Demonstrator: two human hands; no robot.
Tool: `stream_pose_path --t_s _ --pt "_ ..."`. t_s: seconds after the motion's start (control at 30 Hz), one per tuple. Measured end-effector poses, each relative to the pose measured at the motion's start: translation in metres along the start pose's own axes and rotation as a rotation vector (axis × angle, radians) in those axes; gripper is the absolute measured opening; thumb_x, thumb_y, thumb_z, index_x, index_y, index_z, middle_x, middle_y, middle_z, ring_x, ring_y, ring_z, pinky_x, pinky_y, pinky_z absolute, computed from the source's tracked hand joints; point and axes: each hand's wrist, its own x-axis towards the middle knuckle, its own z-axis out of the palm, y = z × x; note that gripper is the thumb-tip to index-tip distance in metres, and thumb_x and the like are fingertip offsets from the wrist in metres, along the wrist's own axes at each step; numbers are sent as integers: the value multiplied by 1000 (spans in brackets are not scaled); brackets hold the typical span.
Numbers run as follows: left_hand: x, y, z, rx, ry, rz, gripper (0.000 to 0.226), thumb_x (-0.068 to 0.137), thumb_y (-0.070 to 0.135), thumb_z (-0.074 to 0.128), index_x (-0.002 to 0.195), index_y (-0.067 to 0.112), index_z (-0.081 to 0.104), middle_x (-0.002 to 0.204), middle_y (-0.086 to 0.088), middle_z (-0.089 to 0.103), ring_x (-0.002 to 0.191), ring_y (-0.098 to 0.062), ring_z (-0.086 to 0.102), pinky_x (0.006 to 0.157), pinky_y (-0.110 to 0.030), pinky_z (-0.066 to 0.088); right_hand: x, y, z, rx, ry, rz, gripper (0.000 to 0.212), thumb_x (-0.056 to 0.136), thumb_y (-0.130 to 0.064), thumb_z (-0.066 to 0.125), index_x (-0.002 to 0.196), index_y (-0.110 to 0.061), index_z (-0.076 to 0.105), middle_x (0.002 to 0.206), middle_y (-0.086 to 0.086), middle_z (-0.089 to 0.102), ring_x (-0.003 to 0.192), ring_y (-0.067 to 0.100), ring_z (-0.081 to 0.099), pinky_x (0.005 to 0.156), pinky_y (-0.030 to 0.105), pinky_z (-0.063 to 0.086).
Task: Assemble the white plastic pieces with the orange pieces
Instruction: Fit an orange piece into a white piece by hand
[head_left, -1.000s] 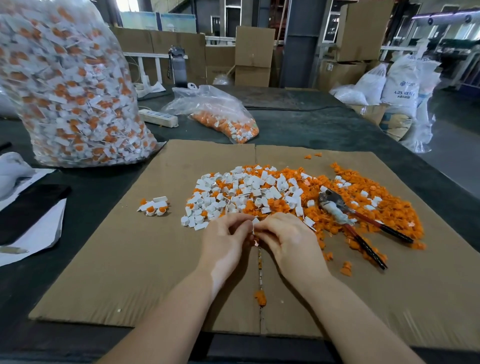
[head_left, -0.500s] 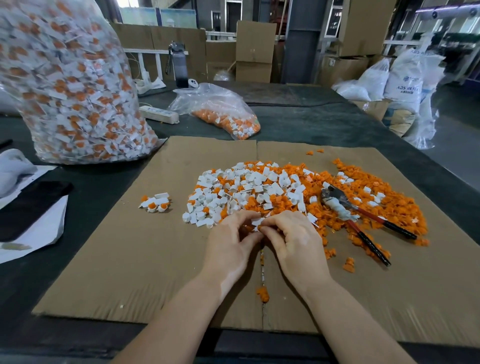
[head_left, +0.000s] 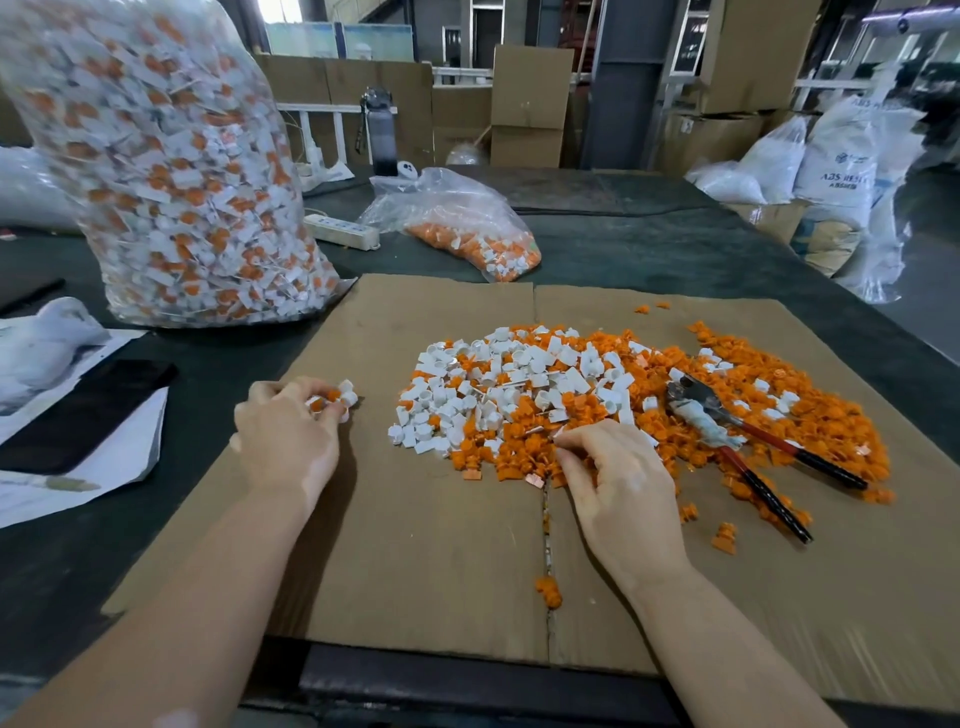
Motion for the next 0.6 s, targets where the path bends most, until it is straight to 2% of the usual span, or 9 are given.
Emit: stream_pose_path --t_s 0.23,0.37,0.43,0.5,0.53,0.6 --pt "-4 -1 3 9 29 31 30 93 28 56 121 25 62 132 -11 44 120 -33 36 97 -46 33 -1 2 1 -48 -15 -12 13 73 4 75 78 -5 69 74 5 65 70 24 60 65 38 53" --pt "-12 5 4 -56 95 94 29 89 23 61 118 26 61 129 -8 45 123 -30 32 100 -44 28 -1 1 3 -52 -66 -36 13 73 3 75 80 -6 69 78 4 65 75 24 60 68 40 52" --pt "-19 13 6 -142 64 220 21 87 16 63 106 23 66 116 -7 53 111 -26 43 95 -37 33 -1 -1 3 -64 -118 -83 11 74 -3 76 82 -9 70 79 3 64 76 23 59 68 40 50" --pt "-29 24 9 -289 -76 352 16 85 10 64 91 25 67 95 3 58 86 -11 52 83 -23 40 -1 -3 3 -98 -164 -129 12 73 -12 78 84 -12 71 79 2 62 75 22 58 66 37 48" --pt "-34 29 10 -329 -155 420 16 84 10 66 87 25 67 87 9 57 78 -5 52 76 -14 40 -1 -5 4 -127 -180 -150 14 73 -16 79 84 -14 72 79 1 61 75 21 57 65 35 46" --pt "-41 38 14 -305 -281 553 14 82 13 69 88 25 72 81 17 54 74 -1 51 68 -4 36 0 -7 4 -188 -200 -178 16 72 -23 80 86 -17 73 79 1 61 74 21 57 63 34 43"
